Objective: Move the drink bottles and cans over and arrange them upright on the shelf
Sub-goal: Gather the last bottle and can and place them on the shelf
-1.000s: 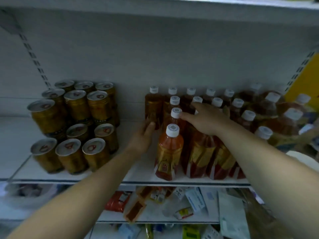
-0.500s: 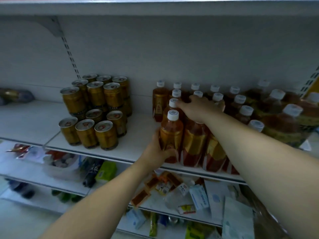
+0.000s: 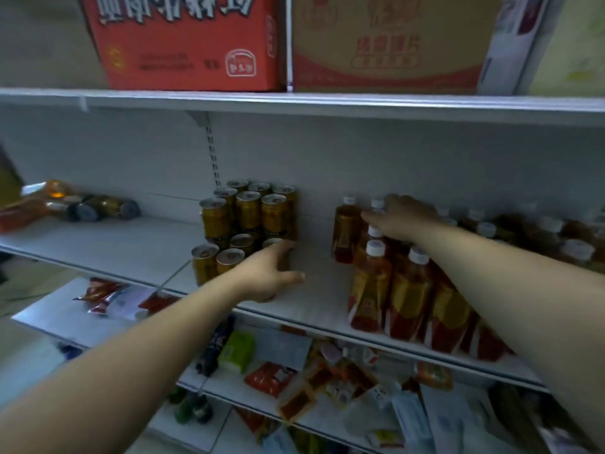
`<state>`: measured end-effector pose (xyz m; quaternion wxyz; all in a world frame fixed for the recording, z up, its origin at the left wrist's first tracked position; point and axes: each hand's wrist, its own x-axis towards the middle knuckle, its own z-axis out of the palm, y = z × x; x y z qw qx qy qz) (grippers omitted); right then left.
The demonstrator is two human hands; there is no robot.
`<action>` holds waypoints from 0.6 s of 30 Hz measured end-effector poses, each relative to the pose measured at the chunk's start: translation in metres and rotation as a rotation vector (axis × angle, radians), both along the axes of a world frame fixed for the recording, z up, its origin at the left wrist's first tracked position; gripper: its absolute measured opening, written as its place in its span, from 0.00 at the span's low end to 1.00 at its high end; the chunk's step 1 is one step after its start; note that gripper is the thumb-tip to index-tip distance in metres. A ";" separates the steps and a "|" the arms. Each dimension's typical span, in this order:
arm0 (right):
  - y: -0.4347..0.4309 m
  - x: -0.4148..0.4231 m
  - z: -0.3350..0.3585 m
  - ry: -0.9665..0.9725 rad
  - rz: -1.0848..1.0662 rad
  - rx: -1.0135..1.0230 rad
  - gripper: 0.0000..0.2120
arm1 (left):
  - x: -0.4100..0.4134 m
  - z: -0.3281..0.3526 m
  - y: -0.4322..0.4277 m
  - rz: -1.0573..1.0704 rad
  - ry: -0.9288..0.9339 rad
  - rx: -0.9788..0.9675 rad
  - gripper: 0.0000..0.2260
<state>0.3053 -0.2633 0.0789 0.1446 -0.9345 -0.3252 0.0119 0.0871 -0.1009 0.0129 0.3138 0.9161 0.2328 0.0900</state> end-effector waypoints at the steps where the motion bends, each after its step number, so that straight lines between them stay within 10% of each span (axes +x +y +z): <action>1: 0.013 -0.011 0.008 -0.045 0.037 0.004 0.35 | -0.015 0.007 0.011 0.008 0.011 0.023 0.32; 18: 0.331 -0.255 -0.001 -0.048 0.426 -0.072 0.37 | -0.261 0.025 0.240 0.225 0.176 0.198 0.31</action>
